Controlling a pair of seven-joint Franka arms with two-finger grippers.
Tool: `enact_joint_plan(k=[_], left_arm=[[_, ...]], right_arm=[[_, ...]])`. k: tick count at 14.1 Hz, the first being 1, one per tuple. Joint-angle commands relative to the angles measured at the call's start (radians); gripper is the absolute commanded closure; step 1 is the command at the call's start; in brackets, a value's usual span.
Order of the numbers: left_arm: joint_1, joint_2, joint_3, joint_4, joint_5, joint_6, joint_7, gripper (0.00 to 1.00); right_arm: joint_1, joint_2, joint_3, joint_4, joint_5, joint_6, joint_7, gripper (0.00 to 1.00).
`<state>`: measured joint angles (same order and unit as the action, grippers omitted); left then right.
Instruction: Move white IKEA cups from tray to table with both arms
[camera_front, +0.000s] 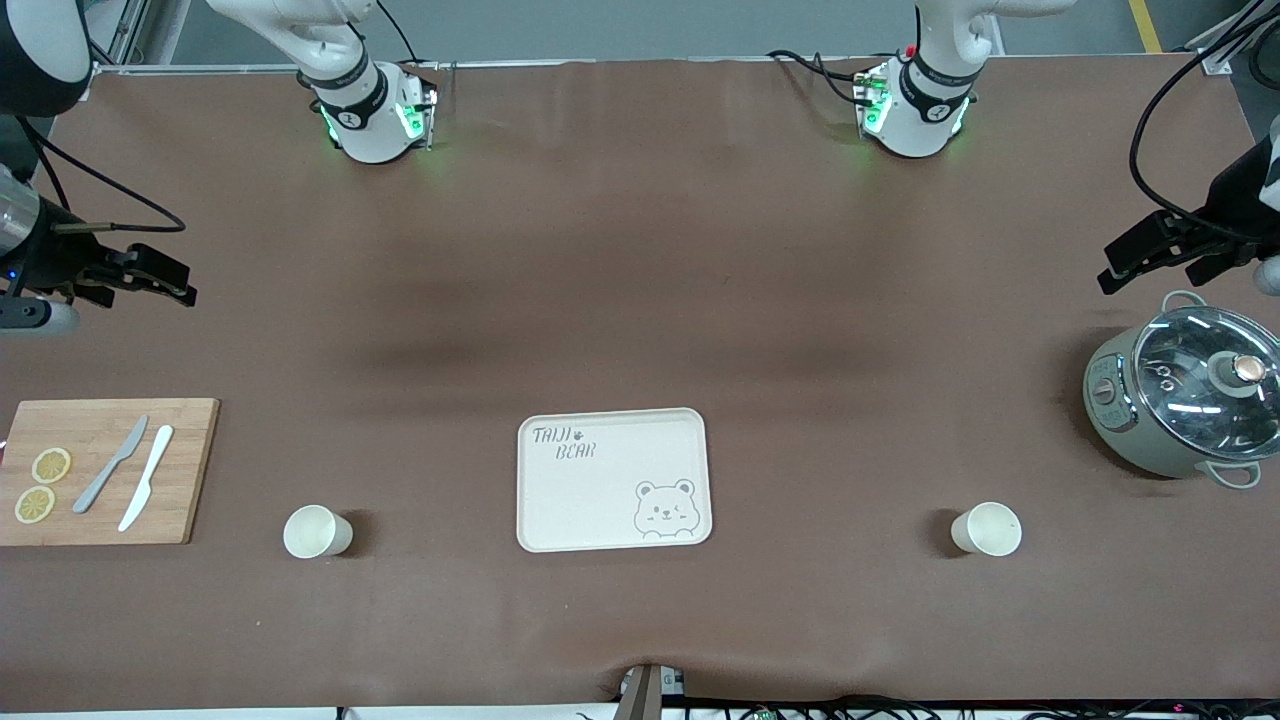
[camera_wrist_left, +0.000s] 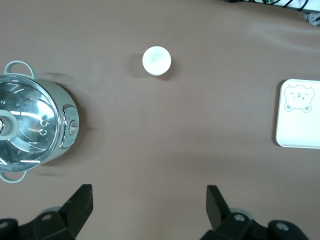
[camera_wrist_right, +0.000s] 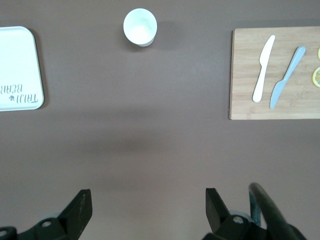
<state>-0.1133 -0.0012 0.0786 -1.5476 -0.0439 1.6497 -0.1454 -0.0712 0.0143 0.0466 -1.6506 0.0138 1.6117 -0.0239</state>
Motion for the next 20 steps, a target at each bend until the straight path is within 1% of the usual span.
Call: enact_joint_plan(k=[1,5,20], left_arm=[[0.006,0.02,-0.003,0.044,-0.007,-0.01,0.012,0.0],[0.006,0.02,-0.002,0.047,-0.004,-0.01,0.013,0.0],[0.004,0.021,-0.002,0.05,-0.002,-0.01,0.006,0.0]], right_arm=[[-0.018,-0.02,0.018,0.014,0.005,-0.041,0.016,0.0],[-0.013,-0.024,0.024,0.014,0.005,-0.056,0.061,0.0],[-0.015,-0.022,0.021,0.018,0.006,-0.047,0.061,0.0]])
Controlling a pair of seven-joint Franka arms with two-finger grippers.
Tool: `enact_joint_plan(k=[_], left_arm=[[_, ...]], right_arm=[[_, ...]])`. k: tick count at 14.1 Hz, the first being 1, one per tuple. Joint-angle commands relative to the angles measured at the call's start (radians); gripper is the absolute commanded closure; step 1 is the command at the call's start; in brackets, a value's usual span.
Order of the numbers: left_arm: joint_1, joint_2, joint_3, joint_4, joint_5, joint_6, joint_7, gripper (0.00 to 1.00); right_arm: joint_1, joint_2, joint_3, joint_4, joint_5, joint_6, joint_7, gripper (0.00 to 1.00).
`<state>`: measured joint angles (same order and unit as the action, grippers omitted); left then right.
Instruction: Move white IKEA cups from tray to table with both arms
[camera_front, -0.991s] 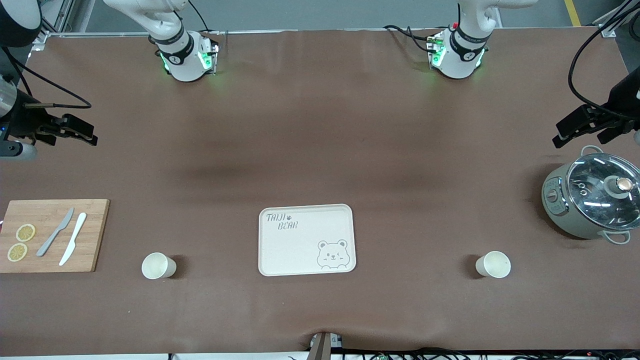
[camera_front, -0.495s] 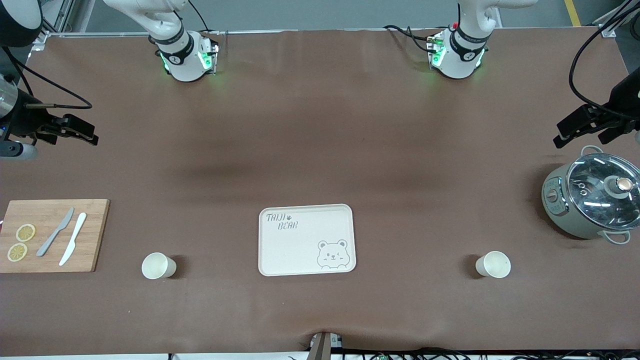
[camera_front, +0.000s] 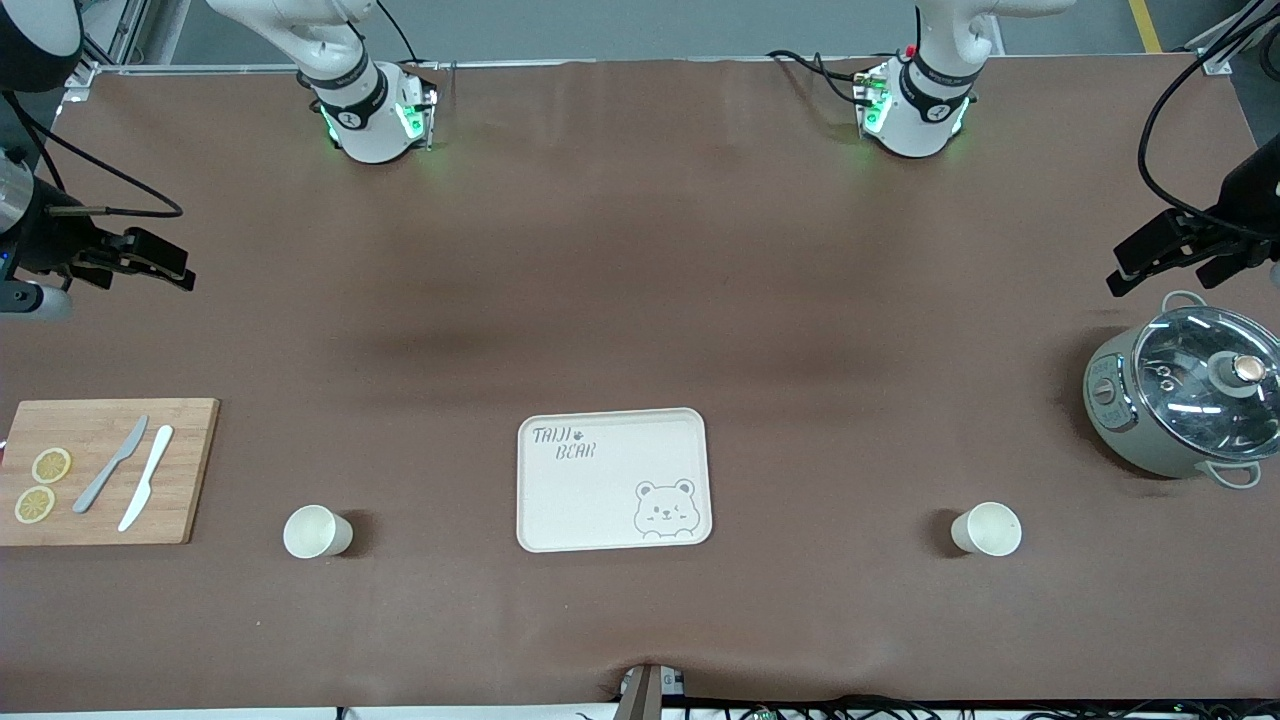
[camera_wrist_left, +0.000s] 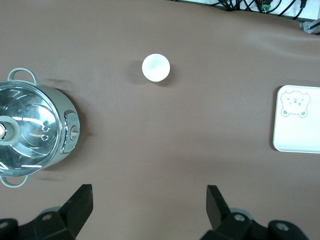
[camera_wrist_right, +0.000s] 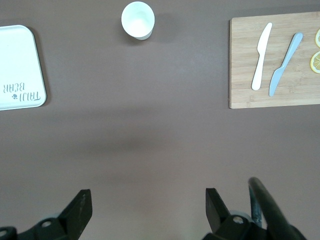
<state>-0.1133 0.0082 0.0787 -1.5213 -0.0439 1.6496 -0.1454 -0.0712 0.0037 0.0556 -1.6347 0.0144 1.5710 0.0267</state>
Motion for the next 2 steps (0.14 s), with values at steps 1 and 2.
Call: enact_joint_plan(k=[1,2], left_arm=[[0.004,0.012,-0.002,0.024,-0.002,-0.01,0.006,0.0],[0.004,0.012,-0.002,0.024,-0.002,-0.01,0.004,0.0]], right_arm=[[-0.015,-0.011,0.012,0.003,0.004,-0.008,0.009,0.0],[-0.015,-0.011,0.012,0.003,0.004,-0.008,0.01,0.0]])
